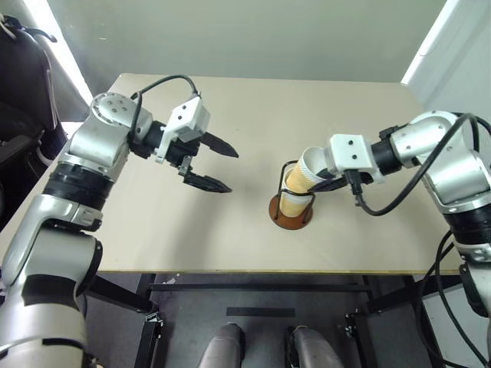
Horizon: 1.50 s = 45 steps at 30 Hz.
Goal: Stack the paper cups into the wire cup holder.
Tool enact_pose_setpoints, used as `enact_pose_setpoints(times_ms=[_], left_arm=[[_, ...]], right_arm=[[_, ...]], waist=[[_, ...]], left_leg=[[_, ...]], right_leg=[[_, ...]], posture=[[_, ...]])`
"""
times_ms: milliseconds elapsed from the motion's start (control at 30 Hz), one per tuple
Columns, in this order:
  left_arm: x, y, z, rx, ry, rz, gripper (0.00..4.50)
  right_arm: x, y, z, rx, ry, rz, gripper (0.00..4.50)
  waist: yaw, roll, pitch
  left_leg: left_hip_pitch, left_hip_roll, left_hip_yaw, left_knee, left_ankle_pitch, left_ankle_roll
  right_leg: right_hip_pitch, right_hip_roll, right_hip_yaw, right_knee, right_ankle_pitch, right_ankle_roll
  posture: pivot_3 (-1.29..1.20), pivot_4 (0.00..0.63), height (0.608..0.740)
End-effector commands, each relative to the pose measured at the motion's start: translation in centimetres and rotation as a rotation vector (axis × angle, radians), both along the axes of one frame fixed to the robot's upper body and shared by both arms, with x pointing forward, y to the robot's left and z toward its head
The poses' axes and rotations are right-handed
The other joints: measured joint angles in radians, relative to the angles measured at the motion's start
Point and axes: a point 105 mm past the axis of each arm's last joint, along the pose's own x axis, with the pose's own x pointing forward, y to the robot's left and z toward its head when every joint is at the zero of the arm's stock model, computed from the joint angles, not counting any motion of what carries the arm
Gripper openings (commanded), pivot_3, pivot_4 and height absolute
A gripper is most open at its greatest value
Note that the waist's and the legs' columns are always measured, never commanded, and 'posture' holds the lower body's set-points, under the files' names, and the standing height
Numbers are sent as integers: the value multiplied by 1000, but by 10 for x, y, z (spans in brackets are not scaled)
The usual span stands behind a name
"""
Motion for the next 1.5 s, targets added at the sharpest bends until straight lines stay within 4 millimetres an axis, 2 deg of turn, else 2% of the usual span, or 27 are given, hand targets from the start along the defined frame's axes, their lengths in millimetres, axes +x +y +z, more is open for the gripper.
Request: enact_pose_setpoints(times_ms=[33, 233, 367, 467, 667, 700, 800, 933, 1033, 1300, 1500], left_arm=[[-6, -1, 11, -13, -28, -39, 4500], [-6, -1, 11, -13, -24, -37, 4500], [-4, -1, 11, -23, -20, -31, 4500], [-3, 0, 11, -39, -17, -20, 4500], [0, 5, 9, -102, -3, 57, 4500], [4, 5, 12, -137, -11, 85, 4500], [18, 8, 20, -246, -53, 192, 4500], [30, 16, 26, -349, -89, 311, 4500], [37, 24, 23, -388, -97, 385, 4500], [53, 44, 25, -522, -186, 588, 4500], [53, 48, 25, -575, -200, 637, 4500]], right_arm=[[2, 6, 19, 43, -55, 4, 1664], [5, 5, 35, 114, -41, -19, 3745], [9, 0, 56, 220, -46, -73, 3745], [12, -10, 64, 309, -7, -141, 3745], [39, -68, 51, 499, 22, -433, 3745], [44, -77, 51, 537, 8, -476, 3745], [58, -100, 46, 632, -7, -596, 3745], [69, -121, 34, 690, -6, -702, 3745], [80, -135, 26, 738, -23, -785, 3745], [104, -153, -1, 839, -99, -967, 3745], [108, -157, 2, 942, -123, -1022, 3745]], waist=[[-1, 0, 0], [-1, 0, 0], [-1, 0, 0], [-1, 0, 0], [1, 0, 0], [1, 0, 0], [0, 0, 0], [-2, 0, 0], [-3, 0, 0], [-3, 0, 0], [0, 0, 0]], left_leg=[[0, 0, 0, 0, 0, 0], [0, 0, -1, 0, 1, -1], [0, 0, -1, -1, 1, -2], [0, 0, -1, -1, 2, -3], [0, 0, -1, 0, 3, -5], [-1, 0, -1, 0, 3, -5], [0, 0, -1, -1, 3, -4], [2, 0, -1, -1, 3, -3], [2, 0, -1, -1, 3, -3], [2, 0, -1, -1, 3, -3], [2, 0, -1, -1, 3, -3]], right_leg=[[0, 0, 0, 0, 0, 0], [0, 0, -1, 0, 0, 0], [0, 0, -1, 0, -1, -3], [0, 0, -1, 0, -3, -5], [1, 0, -1, 0, -3, -5], [1, 0, -1, 0, 0, 0], [0, 0, -1, 1, 1, 0], [1, 0, -1, 3, 1, 0], [1, 0, -1, 3, 1, 0], [1, 0, -1, 3, 2, 0], [0, 0, -1, 3, 3, 0]], posture=[[0, 150, 740], [0, 150, 740], [0, 150, 740], [0, 150, 740], [0, 150, 740], [0, 150, 740], [0, 150, 740], [0, 150, 740], [0, 150, 740], [0, 150, 740], [0, 150, 740]])
